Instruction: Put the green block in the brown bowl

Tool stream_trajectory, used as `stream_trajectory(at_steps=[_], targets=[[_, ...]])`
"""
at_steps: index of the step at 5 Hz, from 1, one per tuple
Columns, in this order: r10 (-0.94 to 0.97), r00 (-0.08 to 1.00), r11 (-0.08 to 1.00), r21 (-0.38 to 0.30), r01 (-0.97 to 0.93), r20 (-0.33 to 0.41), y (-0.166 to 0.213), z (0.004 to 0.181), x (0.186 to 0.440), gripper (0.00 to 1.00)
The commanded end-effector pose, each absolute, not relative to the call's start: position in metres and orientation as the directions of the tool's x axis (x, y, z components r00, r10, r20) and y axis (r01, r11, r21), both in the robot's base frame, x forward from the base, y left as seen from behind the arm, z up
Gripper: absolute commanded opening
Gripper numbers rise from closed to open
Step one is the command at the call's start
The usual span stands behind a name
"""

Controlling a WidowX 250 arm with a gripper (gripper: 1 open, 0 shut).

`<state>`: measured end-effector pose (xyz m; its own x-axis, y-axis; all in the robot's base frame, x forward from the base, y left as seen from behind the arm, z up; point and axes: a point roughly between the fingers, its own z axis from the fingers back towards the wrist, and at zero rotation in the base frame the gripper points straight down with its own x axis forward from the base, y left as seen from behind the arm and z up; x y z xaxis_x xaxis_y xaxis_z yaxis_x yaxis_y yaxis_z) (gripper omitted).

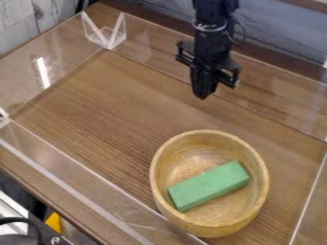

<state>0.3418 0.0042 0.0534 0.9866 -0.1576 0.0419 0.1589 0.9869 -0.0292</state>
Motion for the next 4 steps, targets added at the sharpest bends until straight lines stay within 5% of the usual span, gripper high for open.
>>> stream_trajectory(at_steps=[1, 4], targets=[[-0.137, 0.986, 0.990, -0.013, 0.139, 0.097, 0.000, 0.065, 0.355, 0.00], [-0.081, 0.994, 0.996, -0.015, 0.082, 0.075, -0.009, 0.070, 0.377, 0.00]])
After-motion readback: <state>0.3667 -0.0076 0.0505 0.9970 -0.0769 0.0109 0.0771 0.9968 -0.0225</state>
